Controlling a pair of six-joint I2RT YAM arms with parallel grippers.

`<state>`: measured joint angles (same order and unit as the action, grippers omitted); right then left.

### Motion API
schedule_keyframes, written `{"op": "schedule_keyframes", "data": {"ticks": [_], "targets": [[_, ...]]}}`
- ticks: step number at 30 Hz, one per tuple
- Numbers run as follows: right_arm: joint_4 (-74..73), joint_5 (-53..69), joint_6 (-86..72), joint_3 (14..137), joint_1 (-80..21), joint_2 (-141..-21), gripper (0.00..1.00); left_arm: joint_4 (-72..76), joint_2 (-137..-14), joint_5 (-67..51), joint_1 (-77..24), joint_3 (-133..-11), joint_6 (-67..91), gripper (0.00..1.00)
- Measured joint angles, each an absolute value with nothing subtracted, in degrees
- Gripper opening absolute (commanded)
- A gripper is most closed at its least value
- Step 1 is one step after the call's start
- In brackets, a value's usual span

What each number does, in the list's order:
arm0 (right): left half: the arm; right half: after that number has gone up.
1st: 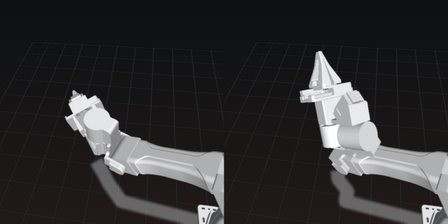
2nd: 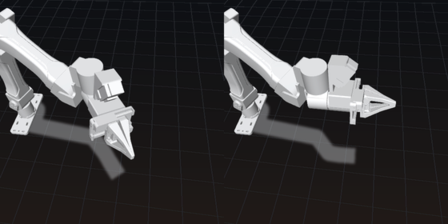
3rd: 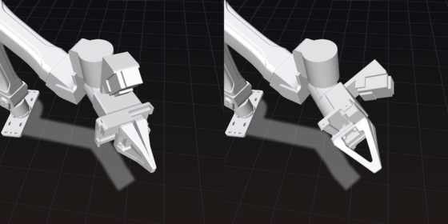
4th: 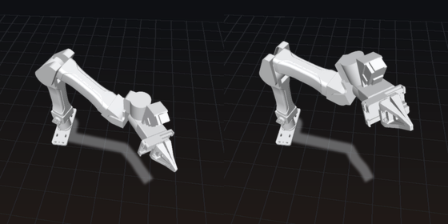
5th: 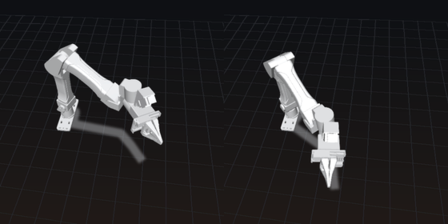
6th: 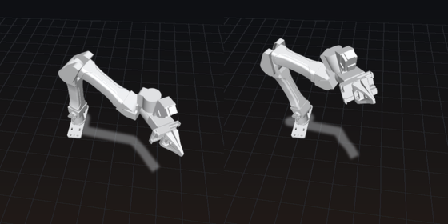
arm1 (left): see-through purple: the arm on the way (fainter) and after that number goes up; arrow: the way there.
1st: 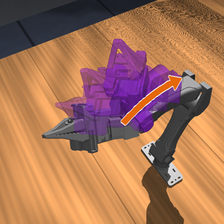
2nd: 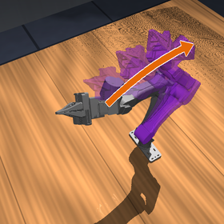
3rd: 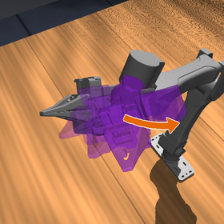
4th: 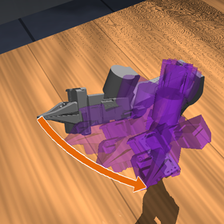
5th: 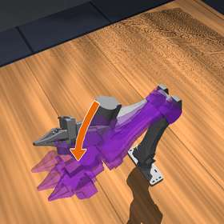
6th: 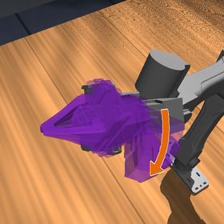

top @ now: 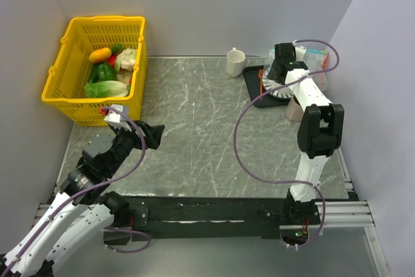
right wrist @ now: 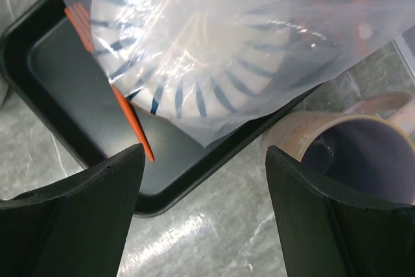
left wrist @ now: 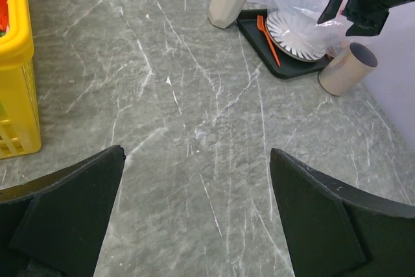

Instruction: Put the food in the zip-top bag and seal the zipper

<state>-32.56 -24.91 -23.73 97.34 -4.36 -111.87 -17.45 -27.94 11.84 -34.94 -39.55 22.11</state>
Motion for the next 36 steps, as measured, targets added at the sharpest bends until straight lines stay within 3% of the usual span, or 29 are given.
{"op": "schedule_keyframes", "data": {"ticks": [16,20,23,24,25,36], "targets": [[-31.77,-23.94,-27.42,102.72,-1.98,-118.74,0.8,-17.43,-27.97,11.86,-34.94,-39.55,22.11,0.99],[-31.73,-24.12,-27.46,103.2,-1.83,-119.74,0.68,-17.43,-27.97,11.88,-34.94,-39.55,22.09,0.99],[-31.46,-24.36,-27.53,103.7,-1.74,-120.22,0.29,-17.43,-27.99,11.88,-34.94,-39.55,22.06,0.99],[-31.29,-24.36,-27.42,103.7,-1.72,-120.25,0.08,-17.43,-27.99,11.88,-34.94,-39.55,22.02,0.99],[-31.09,-24.27,-27.2,103.7,-1.72,-120.25,0.03,-17.43,-27.99,11.9,-34.94,-39.55,21.98,0.99],[-27.51,-23.94,-26.92,98.56,-1.67,-117.78,0.0,-17.43,-28.01,11.9,-34.94,-39.55,21.89,0.99]]}}
